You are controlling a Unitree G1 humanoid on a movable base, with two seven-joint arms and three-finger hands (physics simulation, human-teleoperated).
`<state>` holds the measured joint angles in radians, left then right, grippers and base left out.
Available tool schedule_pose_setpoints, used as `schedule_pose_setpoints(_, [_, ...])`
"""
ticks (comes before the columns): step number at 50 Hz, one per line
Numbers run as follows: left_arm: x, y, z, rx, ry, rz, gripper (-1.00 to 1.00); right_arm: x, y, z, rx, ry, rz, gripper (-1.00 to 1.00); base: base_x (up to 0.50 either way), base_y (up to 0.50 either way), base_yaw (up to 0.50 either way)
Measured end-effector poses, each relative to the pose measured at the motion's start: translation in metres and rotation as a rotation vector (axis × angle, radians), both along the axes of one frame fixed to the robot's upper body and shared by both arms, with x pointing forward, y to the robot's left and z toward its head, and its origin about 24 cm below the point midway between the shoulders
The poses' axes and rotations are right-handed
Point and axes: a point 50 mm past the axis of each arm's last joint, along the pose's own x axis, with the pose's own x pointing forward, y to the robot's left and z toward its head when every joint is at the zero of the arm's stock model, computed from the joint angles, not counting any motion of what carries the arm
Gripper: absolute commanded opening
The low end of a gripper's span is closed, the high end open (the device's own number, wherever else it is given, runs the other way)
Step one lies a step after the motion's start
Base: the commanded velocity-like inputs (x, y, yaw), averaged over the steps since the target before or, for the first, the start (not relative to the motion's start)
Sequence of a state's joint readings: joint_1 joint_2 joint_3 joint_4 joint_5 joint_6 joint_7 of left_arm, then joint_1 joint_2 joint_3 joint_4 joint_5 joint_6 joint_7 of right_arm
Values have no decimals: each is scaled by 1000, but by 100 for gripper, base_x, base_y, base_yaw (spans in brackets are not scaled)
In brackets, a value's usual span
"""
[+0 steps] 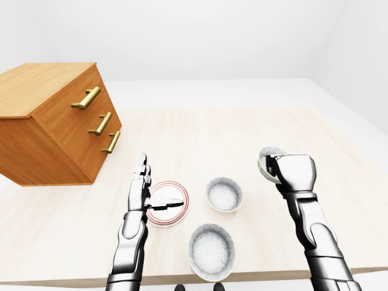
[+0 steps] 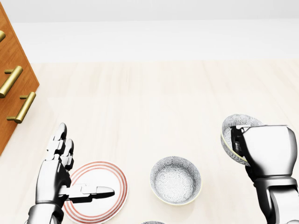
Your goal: Stack the bowl at the front on the bowl in the middle.
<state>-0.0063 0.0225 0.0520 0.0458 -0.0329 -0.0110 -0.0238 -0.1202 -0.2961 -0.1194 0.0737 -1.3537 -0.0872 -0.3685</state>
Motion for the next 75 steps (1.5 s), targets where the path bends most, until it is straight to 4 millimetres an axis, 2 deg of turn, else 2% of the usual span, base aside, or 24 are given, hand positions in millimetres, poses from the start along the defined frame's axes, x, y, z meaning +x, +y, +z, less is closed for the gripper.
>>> schedule_pose_setpoints(12, [0,0,0,-2,1,1,100,-7,8,22,5,-34,11,-100,0,0,0])
schedule_pose_setpoints(33, [0,0,1,0,-3,0,100,-16,36,39,38,-60,88,-100,0,0,0])
schedule_pose_setpoints(55, [0,0,1,3,-4,0,100,-31,66,25,128,-5,178,-100,0,0,0])
schedule_pose_setpoints(75, [0,0,1,4,-1,1,100,-37,83,8,124,31,224,-100,0,0,0])
